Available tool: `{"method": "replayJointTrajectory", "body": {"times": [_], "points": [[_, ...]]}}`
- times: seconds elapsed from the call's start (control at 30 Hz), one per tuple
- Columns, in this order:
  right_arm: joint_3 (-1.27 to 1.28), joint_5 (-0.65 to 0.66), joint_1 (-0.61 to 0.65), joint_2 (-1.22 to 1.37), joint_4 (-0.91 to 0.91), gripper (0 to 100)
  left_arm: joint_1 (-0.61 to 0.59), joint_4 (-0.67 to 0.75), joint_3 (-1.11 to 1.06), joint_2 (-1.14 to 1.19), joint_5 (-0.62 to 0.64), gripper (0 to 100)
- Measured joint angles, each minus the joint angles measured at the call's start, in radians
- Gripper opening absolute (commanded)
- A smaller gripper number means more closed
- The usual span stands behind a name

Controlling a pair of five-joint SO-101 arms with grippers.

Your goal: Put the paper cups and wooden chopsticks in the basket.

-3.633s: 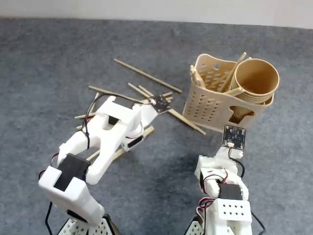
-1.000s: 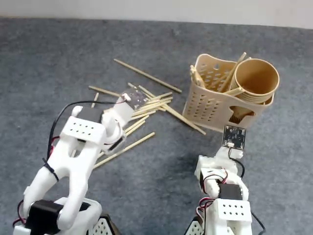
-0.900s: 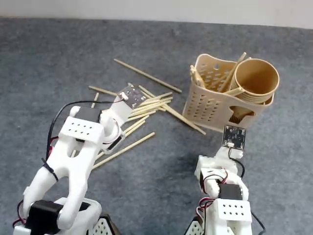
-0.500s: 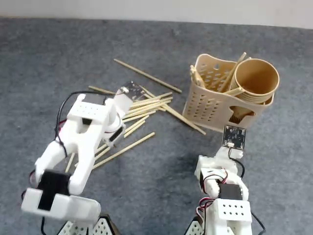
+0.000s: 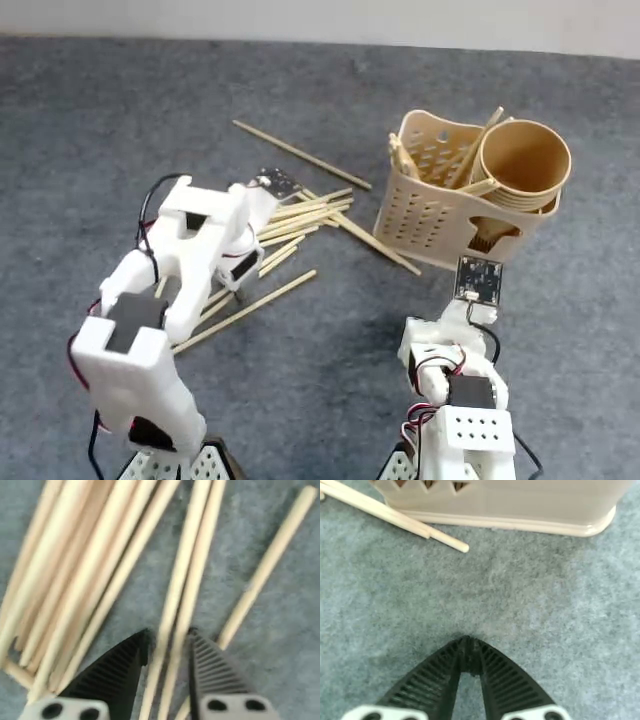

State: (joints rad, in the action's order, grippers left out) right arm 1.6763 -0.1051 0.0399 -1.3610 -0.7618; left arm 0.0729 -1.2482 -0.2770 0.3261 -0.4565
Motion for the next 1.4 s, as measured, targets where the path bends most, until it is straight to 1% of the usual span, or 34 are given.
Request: {"method": "replayJointTrajectory", "body": {"times": [0.17, 0.3, 0.43, 0.57, 0.8, 1.17, 1.23, 1.4], "points": [[0.000, 0.000, -0.002, 0.000, 0.000, 0.6, 0.008, -0.091, 0.098, 0.087, 0.000, 0], [0.000, 0.000, 0.000, 0.000, 0.000, 0.6, 0.008, -0.143, 0.133, 0.104, -0.002, 0], [0.000, 0.000, 0.000, 0.000, 0.000, 0.6, 0.006, -0.213, 0.130, 0.043, -0.003, 0], [0.000, 0.000, 0.000, 0.000, 0.000, 0.6, 0.005, -0.282, 0.129, -0.074, -0.002, 0], [0.000, 0.000, 0.000, 0.000, 0.000, 0.6, 0.005, -0.368, 0.129, -0.213, 0.000, 0], [0.000, 0.000, 0.000, 0.000, 0.000, 0.6, 0.006, -0.390, 0.129, -0.462, 0.002, 0], [0.000, 0.000, 0.000, 0.000, 0.000, 0.6, 0.025, -0.394, 0.144, -0.502, 0.006, 0], [0.000, 0.000, 0.000, 0.000, 0.000, 0.6, 0.104, -0.396, 0.272, -0.557, 0.100, 0]]}}
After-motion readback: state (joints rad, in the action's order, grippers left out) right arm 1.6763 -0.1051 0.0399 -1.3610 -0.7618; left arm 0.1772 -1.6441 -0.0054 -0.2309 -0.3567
